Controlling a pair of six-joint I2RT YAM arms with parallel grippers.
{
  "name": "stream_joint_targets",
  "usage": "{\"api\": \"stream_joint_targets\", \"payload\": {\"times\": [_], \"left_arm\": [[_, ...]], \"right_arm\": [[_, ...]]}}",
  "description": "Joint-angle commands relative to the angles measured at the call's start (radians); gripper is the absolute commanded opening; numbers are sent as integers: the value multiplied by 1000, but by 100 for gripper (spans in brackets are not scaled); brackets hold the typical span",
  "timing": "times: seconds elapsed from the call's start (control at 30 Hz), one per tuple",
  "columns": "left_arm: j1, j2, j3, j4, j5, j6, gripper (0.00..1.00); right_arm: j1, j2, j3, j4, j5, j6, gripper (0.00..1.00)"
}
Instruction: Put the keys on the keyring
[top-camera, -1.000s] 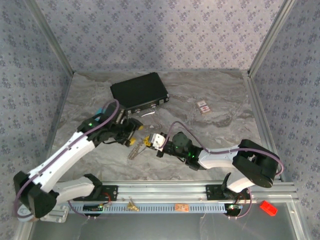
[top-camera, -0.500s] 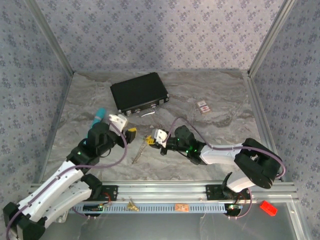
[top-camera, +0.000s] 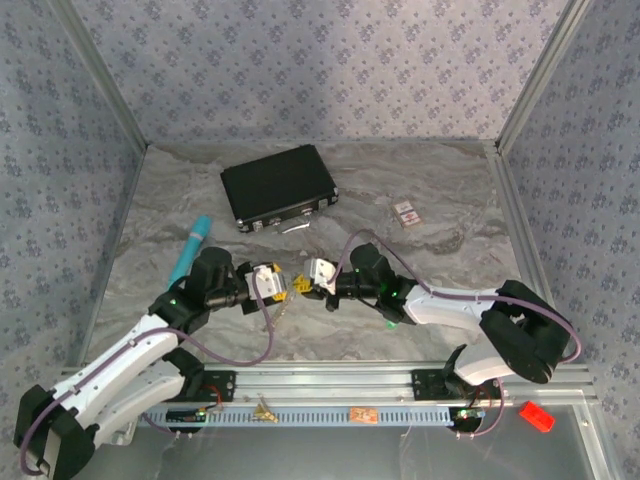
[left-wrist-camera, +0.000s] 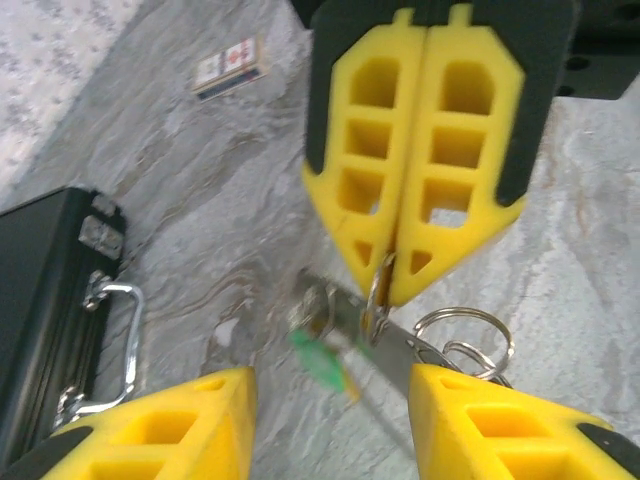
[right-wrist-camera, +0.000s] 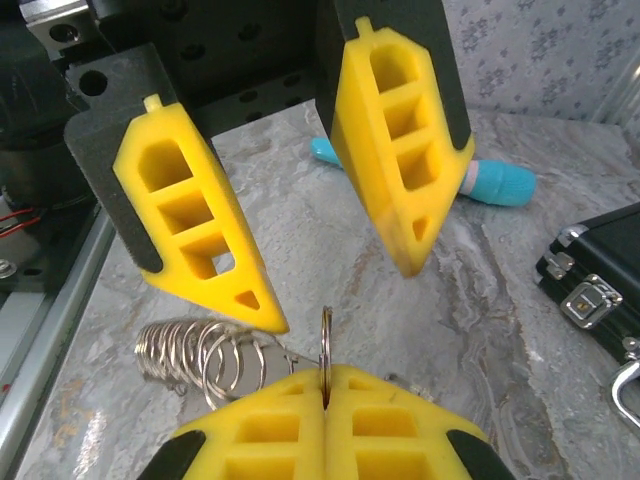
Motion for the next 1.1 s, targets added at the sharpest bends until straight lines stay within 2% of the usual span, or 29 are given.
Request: {"api": "stream_joint_targets", "payload": {"times": [0.0,0.43,0.57,0.7,0.77,0.83,1.07], "left_arm": [[4,17,1,22,104,57,39],[4,81,23,59,171,40,26],[-14,94,33,76,171,39,19],[-24,90,27,105,136,48,7],[-27,82,26,110,124,49,1],[-30,75,27,107,107,50,0],[-34,72,20,97,97,50,0]], "right_arm": [[-4,-23,41,-39,-43,-33,0],[-3,-9,64,-54,-75,-45,0],[3,-3,69,-60,-78,-48,0],[3,-9,70,-89,-64,-63,0],[2,-21,72,-128,-38,-85,8],[-1,-40,73,-181,-9,-112,17],[-4,-75,88,-274,21,-159,19]]}}
